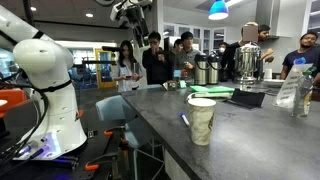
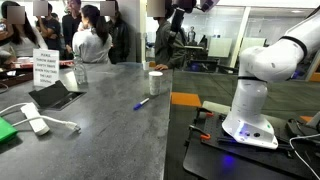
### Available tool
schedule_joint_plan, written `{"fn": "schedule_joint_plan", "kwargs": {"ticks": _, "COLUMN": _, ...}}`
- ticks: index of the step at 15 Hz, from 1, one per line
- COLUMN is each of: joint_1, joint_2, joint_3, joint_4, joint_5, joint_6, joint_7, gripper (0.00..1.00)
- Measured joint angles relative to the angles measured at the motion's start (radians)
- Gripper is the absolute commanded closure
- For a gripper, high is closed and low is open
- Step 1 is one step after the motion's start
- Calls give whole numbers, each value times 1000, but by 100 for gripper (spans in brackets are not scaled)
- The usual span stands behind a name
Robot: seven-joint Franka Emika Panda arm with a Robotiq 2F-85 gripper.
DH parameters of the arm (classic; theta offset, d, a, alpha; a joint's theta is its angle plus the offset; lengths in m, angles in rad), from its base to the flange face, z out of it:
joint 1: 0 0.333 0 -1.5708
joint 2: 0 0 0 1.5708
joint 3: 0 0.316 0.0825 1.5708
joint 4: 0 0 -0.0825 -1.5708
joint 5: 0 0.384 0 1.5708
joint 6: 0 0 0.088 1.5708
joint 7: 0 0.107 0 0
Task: Move the cup away from you
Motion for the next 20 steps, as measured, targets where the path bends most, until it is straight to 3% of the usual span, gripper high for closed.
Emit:
{"fn": "schedule_joint_plan", "kwargs": {"ticks": 9, "joint_1": -5, "joint_2": 1, "joint_3": 0, "joint_4": 0, "joint_5": -5, "joint_6": 0, "joint_7": 3, "gripper": 0}}
{"fn": "schedule_joint_plan", "kwargs": {"ticks": 12, "joint_1": -87, "joint_2": 42, "joint_3": 11, "joint_4": 3, "joint_5": -85, "joint_6": 28, "joint_7": 63, "gripper": 0}}
{"fn": "schedule_joint_plan", "kwargs": {"ticks": 16, "joint_1": -237, "joint_2": 203, "joint_3": 14, "joint_4": 29, "joint_5": -192, "joint_6": 86, "joint_7": 149, "gripper": 0}}
{"fn": "schedule_joint_plan", "kwargs": {"ticks": 20, "joint_1": -301, "joint_2": 399, "joint_3": -11, "joint_4": 56, "joint_5": -219, "joint_6": 177, "joint_7": 195, "gripper": 0}}
